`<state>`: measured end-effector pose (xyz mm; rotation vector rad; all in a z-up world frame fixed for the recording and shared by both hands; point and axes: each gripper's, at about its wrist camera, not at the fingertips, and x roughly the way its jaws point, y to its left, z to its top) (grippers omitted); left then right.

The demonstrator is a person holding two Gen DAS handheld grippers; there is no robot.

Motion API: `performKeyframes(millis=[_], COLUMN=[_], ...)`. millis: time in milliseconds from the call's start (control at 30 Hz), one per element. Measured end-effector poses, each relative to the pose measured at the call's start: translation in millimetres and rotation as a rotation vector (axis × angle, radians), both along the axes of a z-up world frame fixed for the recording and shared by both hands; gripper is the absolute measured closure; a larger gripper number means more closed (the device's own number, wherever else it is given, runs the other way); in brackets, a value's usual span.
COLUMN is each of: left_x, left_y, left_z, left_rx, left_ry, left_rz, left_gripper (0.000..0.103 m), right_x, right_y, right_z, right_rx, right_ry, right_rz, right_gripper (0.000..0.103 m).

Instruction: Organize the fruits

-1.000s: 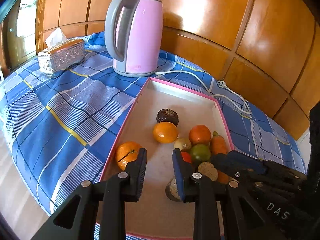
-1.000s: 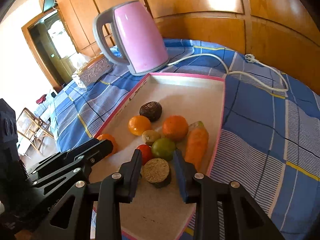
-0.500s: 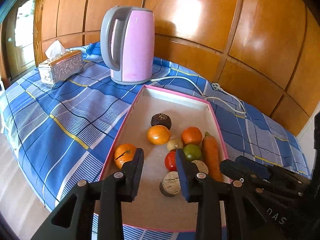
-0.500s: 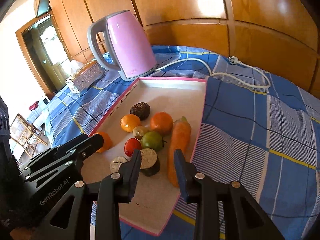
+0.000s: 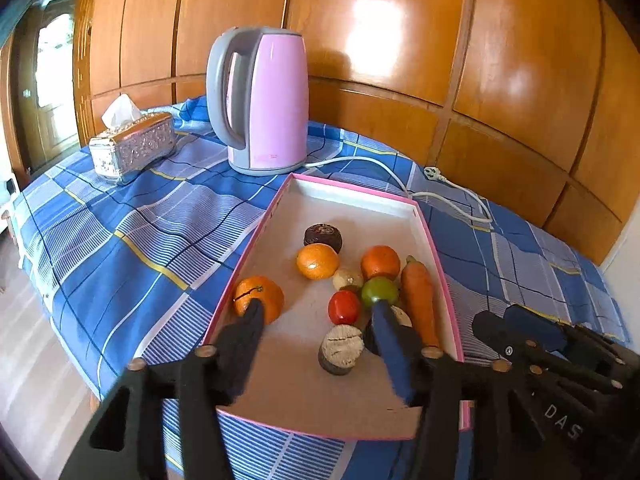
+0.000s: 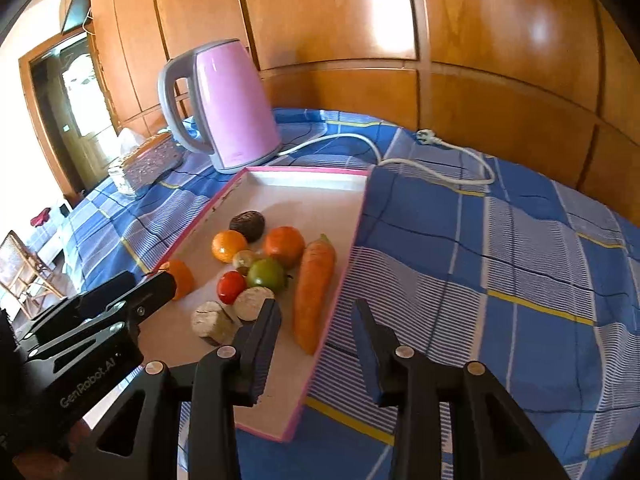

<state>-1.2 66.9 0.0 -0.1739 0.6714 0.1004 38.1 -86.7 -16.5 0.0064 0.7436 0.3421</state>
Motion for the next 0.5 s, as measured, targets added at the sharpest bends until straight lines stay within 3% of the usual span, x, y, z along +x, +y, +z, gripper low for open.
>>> performKeyframes(millis=[500], left_x=[-12.9], left_y=[-10.6], left_z=[4.1], left_rx=[0.032], left_ry=[-0.03], left_rz=[0.007], left_gripper=[0.024], right_x=[-11.7], right_y=[-5.3], right_z=[-5.2], right_rx=[-0.025], right_ry=[0.0], right_rz=[-0.02], right_gripper=[0.065])
